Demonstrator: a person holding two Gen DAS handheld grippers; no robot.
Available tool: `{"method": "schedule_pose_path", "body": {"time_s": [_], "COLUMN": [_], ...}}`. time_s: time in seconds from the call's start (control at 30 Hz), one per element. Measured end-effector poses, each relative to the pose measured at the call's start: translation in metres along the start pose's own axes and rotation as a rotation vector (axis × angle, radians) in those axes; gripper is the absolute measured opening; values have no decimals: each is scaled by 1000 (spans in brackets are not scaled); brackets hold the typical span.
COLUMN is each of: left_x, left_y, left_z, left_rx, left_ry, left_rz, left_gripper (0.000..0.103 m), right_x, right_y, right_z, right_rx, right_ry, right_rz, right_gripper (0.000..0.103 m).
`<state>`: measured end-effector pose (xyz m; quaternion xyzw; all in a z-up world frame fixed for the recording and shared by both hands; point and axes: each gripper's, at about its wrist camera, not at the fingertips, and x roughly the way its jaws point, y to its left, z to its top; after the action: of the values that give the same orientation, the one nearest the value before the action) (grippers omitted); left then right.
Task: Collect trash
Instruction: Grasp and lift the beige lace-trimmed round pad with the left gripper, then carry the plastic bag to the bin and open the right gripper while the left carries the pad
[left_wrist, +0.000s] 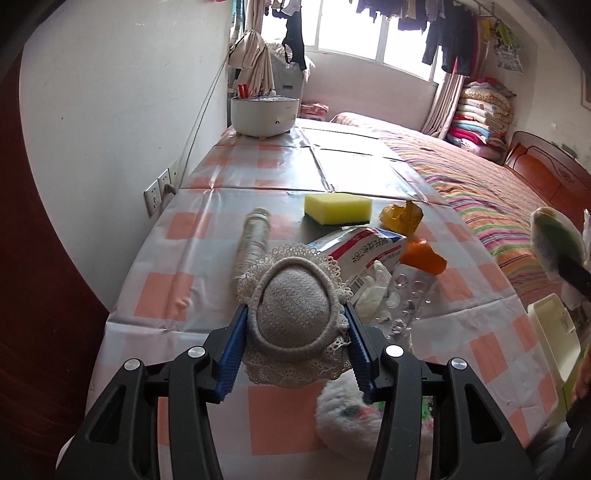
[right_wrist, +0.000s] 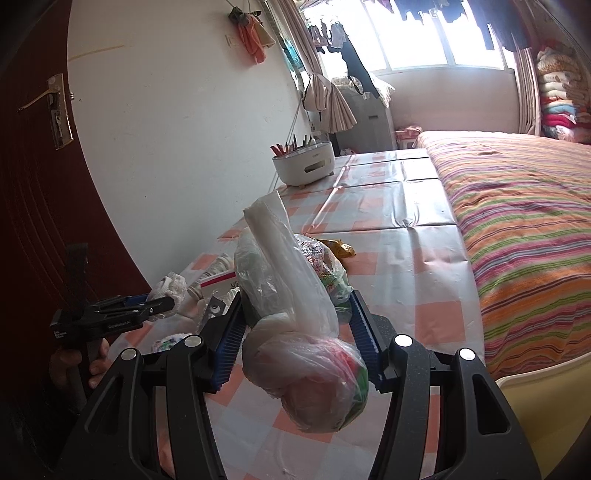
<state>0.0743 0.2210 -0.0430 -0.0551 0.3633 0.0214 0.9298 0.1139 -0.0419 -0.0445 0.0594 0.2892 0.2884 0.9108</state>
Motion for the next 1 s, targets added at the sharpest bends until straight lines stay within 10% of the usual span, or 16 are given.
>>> {"method": "schedule_pose_path", "body": {"time_s": [0.5, 1.0], "left_x": [6, 1], "left_y": [82, 54], "left_z": [30, 32], "left_rx": [-239, -195], "left_ry": [-38, -49], "left_rz": [98, 34], "left_gripper": [49, 49], "right_x": [-8, -20], "right_y": [-2, -10], "right_z": [2, 0], "right_rx": [1, 4], "right_ry": [-11, -40], "right_rz": [-3, -25], "right_gripper": [54, 54]}}
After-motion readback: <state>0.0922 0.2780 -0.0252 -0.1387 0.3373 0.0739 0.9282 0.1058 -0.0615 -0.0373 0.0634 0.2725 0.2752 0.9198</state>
